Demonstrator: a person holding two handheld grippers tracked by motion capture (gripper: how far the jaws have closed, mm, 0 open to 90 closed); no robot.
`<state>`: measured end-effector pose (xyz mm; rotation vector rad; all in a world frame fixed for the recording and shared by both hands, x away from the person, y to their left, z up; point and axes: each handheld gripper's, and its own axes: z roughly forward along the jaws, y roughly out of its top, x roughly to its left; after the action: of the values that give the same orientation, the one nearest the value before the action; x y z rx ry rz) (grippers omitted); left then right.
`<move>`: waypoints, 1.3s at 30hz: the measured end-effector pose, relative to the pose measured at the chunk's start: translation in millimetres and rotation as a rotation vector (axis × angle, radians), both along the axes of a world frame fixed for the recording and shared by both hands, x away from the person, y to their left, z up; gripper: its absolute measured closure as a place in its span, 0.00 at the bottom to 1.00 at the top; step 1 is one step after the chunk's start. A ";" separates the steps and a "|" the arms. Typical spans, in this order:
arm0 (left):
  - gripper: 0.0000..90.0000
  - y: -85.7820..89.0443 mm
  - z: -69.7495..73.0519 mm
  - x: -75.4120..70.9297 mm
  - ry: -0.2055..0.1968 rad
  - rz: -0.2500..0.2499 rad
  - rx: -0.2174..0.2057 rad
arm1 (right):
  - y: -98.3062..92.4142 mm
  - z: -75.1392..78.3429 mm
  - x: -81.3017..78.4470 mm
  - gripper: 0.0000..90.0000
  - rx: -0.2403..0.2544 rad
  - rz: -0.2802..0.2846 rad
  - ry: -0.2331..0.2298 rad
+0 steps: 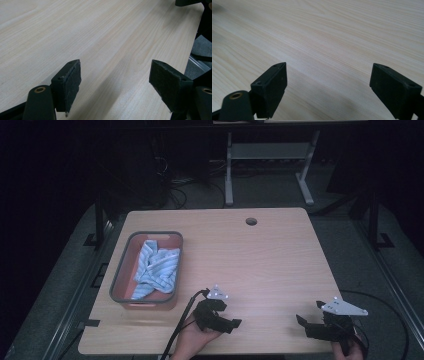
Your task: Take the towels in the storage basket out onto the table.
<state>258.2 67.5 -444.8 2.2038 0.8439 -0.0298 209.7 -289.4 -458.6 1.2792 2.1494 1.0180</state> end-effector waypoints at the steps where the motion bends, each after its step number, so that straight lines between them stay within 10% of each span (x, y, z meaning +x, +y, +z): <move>1: 0.28 0.0 0.0 0.0 0.000 0.000 0.000 | -0.1 0.1 0.0 0.15 0.004 0.000 0.001; 39: 0.25 -5.3 33.3 40.0 -0.005 -0.017 0.016 | 13.6 -1.0 6.9 0.15 -0.005 0.017 0.003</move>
<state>298.2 62.2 -411.5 2.2254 0.8259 -0.0260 216.6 -275.8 -459.6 1.2634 2.1667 1.0178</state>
